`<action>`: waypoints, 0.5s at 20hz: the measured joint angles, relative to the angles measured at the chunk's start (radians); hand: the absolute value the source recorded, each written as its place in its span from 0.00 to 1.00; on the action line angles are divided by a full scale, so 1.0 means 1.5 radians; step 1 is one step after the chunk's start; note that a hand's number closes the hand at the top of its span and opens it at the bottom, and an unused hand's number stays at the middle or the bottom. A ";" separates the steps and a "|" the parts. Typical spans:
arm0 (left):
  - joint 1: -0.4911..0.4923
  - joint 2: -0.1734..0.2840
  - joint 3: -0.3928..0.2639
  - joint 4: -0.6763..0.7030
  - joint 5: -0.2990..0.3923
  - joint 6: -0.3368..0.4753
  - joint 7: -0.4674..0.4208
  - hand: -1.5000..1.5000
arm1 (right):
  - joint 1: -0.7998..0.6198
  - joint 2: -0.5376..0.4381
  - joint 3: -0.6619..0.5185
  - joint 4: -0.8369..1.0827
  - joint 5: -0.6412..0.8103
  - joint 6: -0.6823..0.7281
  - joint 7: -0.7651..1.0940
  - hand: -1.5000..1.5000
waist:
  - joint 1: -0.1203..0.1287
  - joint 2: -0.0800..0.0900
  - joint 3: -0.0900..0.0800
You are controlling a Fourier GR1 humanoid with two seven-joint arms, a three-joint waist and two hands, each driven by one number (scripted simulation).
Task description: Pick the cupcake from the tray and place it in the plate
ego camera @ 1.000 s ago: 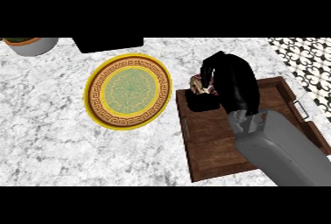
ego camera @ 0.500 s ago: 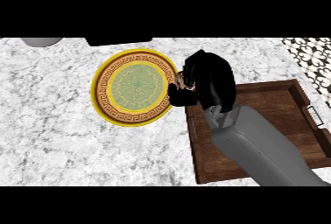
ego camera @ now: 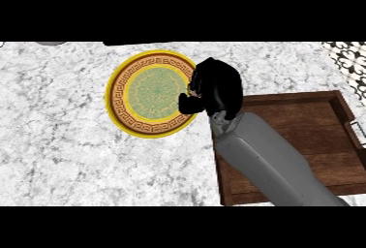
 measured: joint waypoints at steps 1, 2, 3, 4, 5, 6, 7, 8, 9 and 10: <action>-0.003 -0.001 0.003 0.002 0.002 -0.003 -0.001 0.50 | -0.001 0.008 -0.005 0.010 0.002 -0.004 0.000 0.00 | 0.001 0.001 0.000; -0.006 -0.002 0.006 0.004 0.002 -0.005 -0.002 0.50 | -0.001 0.016 -0.009 0.021 0.004 -0.007 0.000 0.00 | 0.003 0.002 0.000; -0.010 -0.004 0.009 0.005 0.004 -0.008 -0.001 0.50 | -0.003 0.025 -0.014 0.031 0.004 -0.011 -0.001 0.00 | 0.004 0.003 0.001; -0.013 -0.004 0.012 0.007 0.005 -0.011 -0.002 0.50 | -0.005 0.034 -0.019 0.039 0.005 -0.016 -0.002 0.00 | 0.005 0.005 0.001; -0.017 -0.005 0.015 0.009 0.005 -0.012 -0.002 0.50 | -0.006 0.043 -0.024 0.047 0.004 -0.020 -0.002 0.00 | 0.007 0.006 0.001; -0.020 -0.007 0.018 0.011 0.007 -0.015 -0.002 0.50 | -0.009 0.052 -0.029 0.053 0.003 -0.025 -0.003 0.00 | 0.008 0.006 0.001; -0.023 -0.007 0.020 0.013 0.006 -0.018 -0.002 0.50 | -0.012 0.058 -0.034 0.058 0.003 -0.032 -0.004 0.00 | 0.009 0.007 0.002; -0.027 -0.008 0.023 0.015 0.007 -0.020 -0.002 0.50 | -0.014 0.064 -0.038 0.063 0.003 -0.040 -0.006 0.00 | 0.010 0.007 0.002; -0.030 -0.010 0.025 0.017 0.008 -0.023 -0.004 0.50 | -0.017 0.068 -0.044 0.067 0.004 -0.050 -0.009 0.00 | 0.012 0.007 0.002; -0.032 -0.010 0.027 0.019 0.007 -0.026 -0.005 0.50 | -0.021 0.071 -0.050 0.071 0.006 -0.061 -0.013 0.00 | 0.014 0.007 0.002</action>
